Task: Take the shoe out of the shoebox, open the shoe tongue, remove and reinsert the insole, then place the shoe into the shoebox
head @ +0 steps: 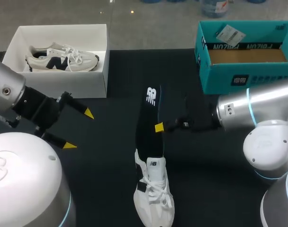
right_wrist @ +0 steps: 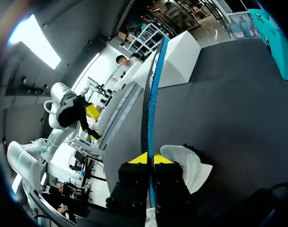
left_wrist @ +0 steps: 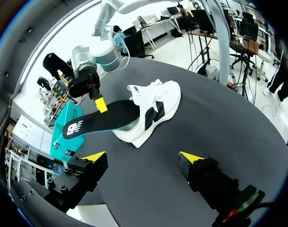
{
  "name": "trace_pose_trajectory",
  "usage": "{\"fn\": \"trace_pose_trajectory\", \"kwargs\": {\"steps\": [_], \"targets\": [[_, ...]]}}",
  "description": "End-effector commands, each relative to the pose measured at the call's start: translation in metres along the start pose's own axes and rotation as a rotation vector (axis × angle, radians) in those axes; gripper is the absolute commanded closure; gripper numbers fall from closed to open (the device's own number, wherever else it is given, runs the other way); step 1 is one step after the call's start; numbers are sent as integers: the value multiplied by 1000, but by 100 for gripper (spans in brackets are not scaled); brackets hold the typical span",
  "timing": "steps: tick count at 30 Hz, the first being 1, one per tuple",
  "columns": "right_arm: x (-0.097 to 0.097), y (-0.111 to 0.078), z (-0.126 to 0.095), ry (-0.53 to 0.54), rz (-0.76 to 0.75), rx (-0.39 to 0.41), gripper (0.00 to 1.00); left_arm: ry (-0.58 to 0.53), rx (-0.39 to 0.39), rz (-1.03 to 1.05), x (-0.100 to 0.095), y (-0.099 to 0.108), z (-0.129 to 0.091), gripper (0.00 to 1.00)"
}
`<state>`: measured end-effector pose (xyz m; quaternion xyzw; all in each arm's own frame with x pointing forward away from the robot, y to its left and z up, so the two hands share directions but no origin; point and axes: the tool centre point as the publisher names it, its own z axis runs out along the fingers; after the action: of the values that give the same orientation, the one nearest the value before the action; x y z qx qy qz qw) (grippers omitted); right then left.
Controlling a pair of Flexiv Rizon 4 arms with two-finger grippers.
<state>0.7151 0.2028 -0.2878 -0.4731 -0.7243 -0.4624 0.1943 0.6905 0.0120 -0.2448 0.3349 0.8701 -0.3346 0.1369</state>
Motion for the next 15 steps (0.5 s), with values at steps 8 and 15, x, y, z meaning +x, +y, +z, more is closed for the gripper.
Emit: {"fn": "trace_pose_trajectory", "kwargs": {"steps": [8, 15], "targets": [[10, -33, 10, -35, 31, -5, 100, 1, -2, 0, 1, 0, 0, 0], [13, -50, 17, -38, 62, 5, 100, 1, -2, 0, 1, 0, 0, 0]]}}
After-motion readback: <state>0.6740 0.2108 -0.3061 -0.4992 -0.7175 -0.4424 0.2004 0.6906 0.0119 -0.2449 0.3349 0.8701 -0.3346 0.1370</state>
